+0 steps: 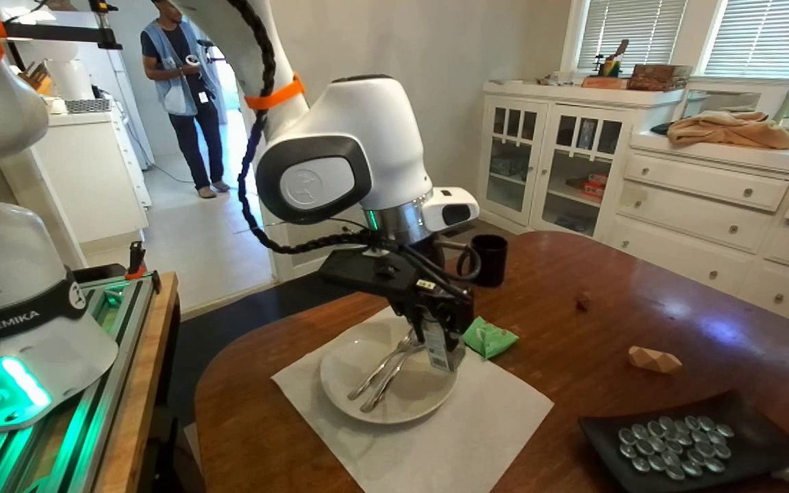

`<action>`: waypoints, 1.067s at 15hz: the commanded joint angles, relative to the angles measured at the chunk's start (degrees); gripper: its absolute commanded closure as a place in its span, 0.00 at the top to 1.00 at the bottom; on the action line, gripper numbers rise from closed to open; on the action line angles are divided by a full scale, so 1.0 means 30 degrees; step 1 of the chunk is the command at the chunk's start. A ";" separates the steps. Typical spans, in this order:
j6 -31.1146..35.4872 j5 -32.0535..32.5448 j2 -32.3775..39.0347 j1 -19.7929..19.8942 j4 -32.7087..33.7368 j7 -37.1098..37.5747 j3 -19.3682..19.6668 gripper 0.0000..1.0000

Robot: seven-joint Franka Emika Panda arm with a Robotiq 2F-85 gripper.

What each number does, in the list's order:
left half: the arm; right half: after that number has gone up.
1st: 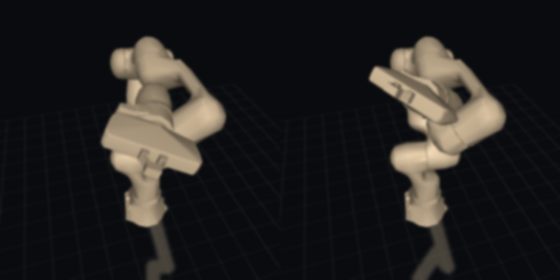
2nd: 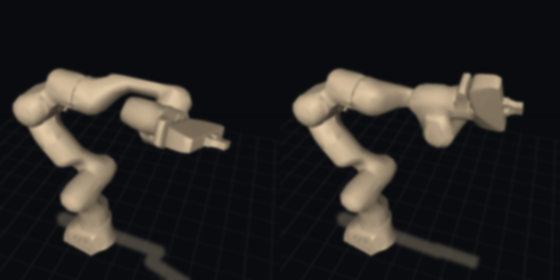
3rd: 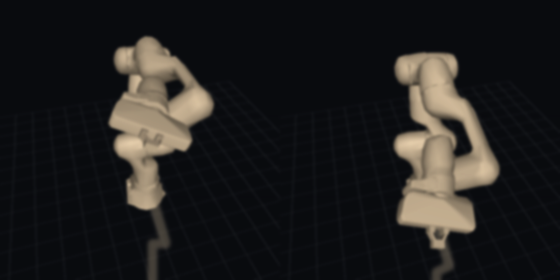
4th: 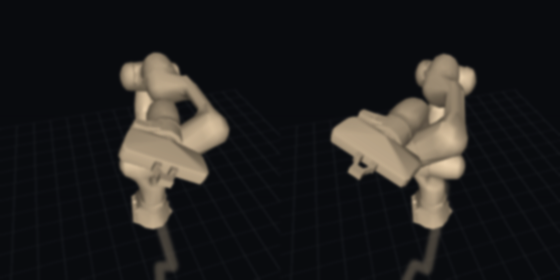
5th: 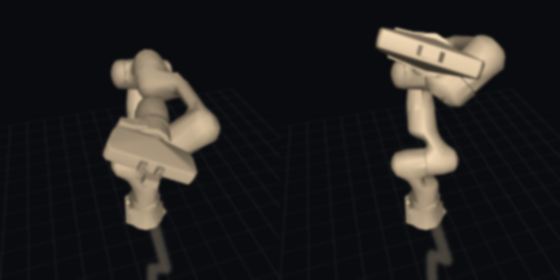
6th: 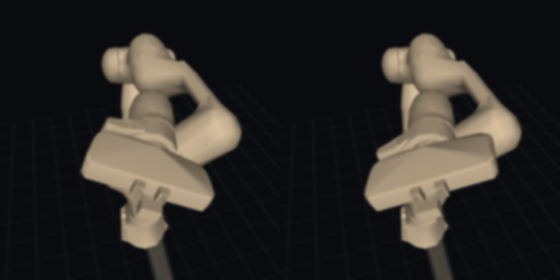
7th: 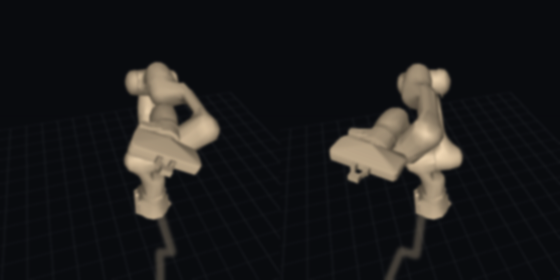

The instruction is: Put the spice table on the table and the fork inside the cup

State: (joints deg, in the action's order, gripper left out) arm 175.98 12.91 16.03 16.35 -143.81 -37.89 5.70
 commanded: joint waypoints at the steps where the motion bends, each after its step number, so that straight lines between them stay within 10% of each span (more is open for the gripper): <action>1: -0.0363 -0.1539 -0.1299 0.1455 -0.0133 0.1116 -0.0748 0.25; 10: -0.9720 -0.7522 0.0137 0.3005 0.6268 0.1391 -0.0054 0.25; 16: -1.0102 -0.6691 0.2786 0.2425 0.8511 0.4543 0.1065 0.25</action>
State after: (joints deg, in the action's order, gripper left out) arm 146.44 -8.17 19.15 25.23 -122.46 -29.24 7.35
